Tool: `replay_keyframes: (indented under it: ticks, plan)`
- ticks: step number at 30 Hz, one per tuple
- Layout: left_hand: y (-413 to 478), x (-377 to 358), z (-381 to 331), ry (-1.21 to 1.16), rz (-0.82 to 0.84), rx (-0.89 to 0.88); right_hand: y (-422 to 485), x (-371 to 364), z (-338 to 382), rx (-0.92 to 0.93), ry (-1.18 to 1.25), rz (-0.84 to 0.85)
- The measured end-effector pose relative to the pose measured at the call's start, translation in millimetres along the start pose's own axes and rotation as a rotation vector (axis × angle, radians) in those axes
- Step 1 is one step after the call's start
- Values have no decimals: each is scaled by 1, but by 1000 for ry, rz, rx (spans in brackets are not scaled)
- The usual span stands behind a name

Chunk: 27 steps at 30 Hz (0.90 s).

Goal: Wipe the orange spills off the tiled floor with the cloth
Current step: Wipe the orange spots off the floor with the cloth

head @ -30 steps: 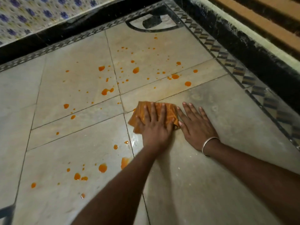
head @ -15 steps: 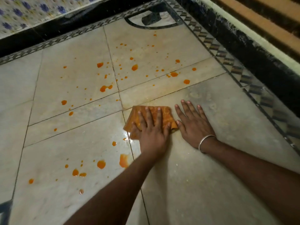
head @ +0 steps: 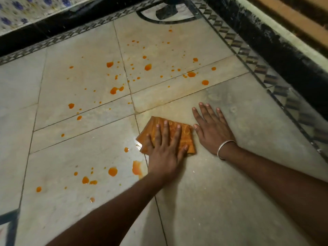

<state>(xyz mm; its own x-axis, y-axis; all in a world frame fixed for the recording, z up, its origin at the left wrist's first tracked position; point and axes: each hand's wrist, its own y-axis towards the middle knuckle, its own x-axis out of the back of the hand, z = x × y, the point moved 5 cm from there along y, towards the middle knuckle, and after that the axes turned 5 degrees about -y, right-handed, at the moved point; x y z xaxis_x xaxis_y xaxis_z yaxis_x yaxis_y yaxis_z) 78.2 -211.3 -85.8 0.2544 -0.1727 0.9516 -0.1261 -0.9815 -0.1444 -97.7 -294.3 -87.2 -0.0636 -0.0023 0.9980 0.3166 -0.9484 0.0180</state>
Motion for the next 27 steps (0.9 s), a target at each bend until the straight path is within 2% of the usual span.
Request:
replay_keyframes:
  ticks: [3,4,7,11,15,19,23,27]
  plan:
    - [39,10,6,73,2,-137,0,1,-2,7,-4,3]
    - [54,15,14,73,3,-133,0,1,-2,10,2,4]
    - [72,26,37,2,-27,24,-2,0,-3,14,20,11]
    - [28,13,28,-41,-82,203,-2,0,-3,3,34,9]
    - [-10,-9,-27,-9,-15,25,-3,2,-4,-12,131,-5]
    - [42,4,-31,58,12,-154,-2,3,-7,-1,223,-23]
    - [66,22,1,22,-14,12,-3,1,-7,-3,156,-11]
    - [39,27,17,-54,-12,158,-3,2,-3,10,88,13]
